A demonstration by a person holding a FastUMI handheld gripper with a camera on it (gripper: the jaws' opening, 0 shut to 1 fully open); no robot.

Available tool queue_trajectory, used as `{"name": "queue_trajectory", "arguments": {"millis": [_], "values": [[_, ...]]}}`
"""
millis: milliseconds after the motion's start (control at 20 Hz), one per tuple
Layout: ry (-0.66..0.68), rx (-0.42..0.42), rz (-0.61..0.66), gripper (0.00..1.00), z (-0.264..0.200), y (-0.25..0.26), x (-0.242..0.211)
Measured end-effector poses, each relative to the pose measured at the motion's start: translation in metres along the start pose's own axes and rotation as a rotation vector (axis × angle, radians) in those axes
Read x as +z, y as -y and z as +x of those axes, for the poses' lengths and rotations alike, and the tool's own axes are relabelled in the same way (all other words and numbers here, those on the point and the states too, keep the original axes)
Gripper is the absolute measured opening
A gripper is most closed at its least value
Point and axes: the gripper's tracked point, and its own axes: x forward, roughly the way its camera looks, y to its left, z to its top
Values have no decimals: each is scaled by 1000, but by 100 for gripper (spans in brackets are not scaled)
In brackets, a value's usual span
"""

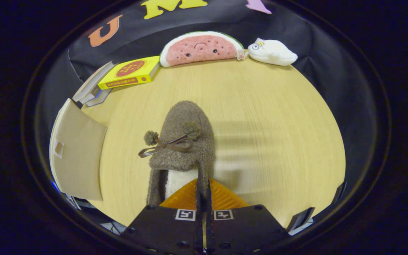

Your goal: Open the storage box then place both shoes into the box .Put the left shoe in first, then the right shoe, with the right side of both shoes facing outward in a uniform manner.

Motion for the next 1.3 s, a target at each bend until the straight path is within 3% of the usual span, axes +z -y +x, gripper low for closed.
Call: {"name": "queue_trajectory", "arguments": {"millis": [250,650,1050,1300], "values": [[-2,30,107,0,-6,4,-4],[56,74,132,0,-69,-24,-11],[148,152,136,0,-148,-105,12],[187,178,70,0,-175,-173,16]]}}
